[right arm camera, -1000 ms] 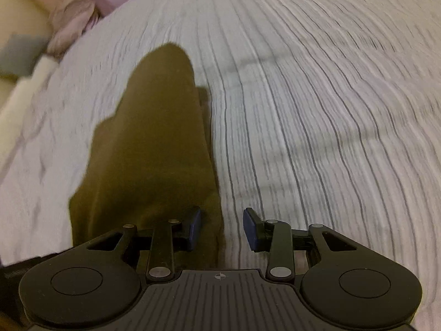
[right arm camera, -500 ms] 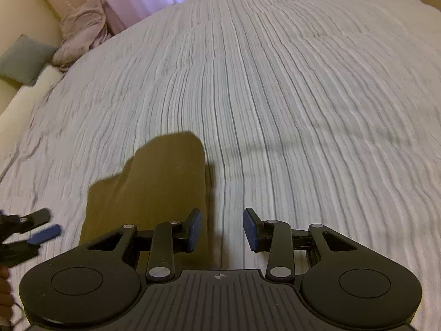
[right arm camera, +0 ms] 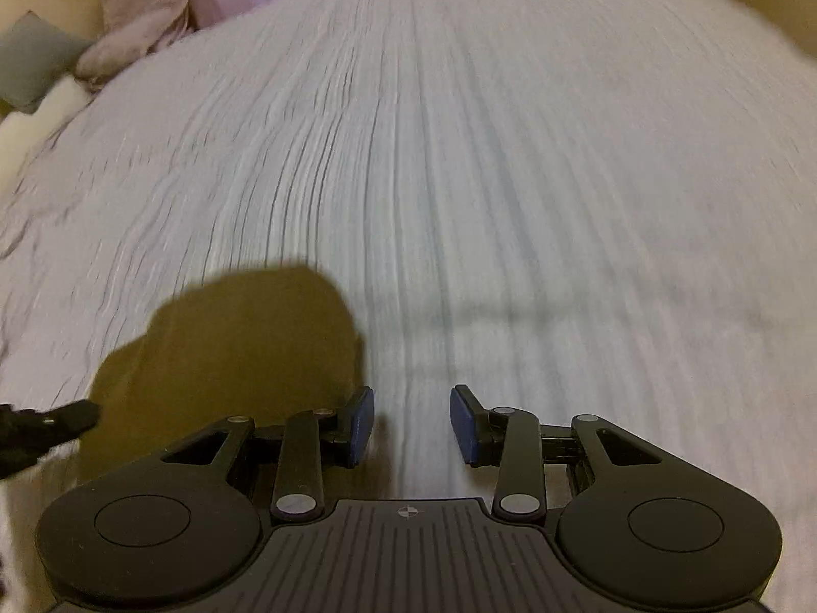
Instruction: Fold clothes
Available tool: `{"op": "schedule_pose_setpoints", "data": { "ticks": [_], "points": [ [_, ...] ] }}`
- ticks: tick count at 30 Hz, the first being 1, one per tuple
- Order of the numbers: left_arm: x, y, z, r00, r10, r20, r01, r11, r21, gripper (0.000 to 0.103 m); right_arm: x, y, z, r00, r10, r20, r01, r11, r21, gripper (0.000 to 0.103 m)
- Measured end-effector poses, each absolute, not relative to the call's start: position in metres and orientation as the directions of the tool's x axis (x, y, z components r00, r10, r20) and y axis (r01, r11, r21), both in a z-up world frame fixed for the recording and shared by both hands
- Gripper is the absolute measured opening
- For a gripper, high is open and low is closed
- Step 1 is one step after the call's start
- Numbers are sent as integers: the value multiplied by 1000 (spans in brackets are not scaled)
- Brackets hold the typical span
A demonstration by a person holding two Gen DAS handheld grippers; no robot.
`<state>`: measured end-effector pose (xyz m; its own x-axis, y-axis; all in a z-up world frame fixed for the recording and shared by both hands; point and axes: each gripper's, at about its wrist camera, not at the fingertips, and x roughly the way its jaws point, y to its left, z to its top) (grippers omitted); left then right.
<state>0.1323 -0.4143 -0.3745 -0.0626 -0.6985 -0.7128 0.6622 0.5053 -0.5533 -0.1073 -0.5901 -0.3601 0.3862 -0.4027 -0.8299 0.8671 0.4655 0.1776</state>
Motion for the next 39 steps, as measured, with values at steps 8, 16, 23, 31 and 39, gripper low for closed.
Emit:
{"op": "schedule_pose_setpoints", "data": {
  "ticks": [8,16,23,31,39],
  "points": [
    [101,-454,-342,-147,-740,-656,737,360,-571,5,-97,-575,-341,549,-404,-731,756,612,230,37],
    [87,-461,-424,-83,-683,-726,806,383,-452,3,-66,-584,-402,497,-381,-780,711,694,115,33],
    [95,-443,-389,-47,-706,-706,783,412,-465,3,-92,-588,-372,532,-404,-745,745,640,185,33],
    [47,-403,-346,-75,-691,-719,827,359,-432,3,-145,-526,-339,602,-334,-725,658,722,215,33],
    [24,-385,-376,6,-639,-769,826,437,-356,3,-143,-491,-380,562,-309,-767,590,800,111,33]
  ]
}}
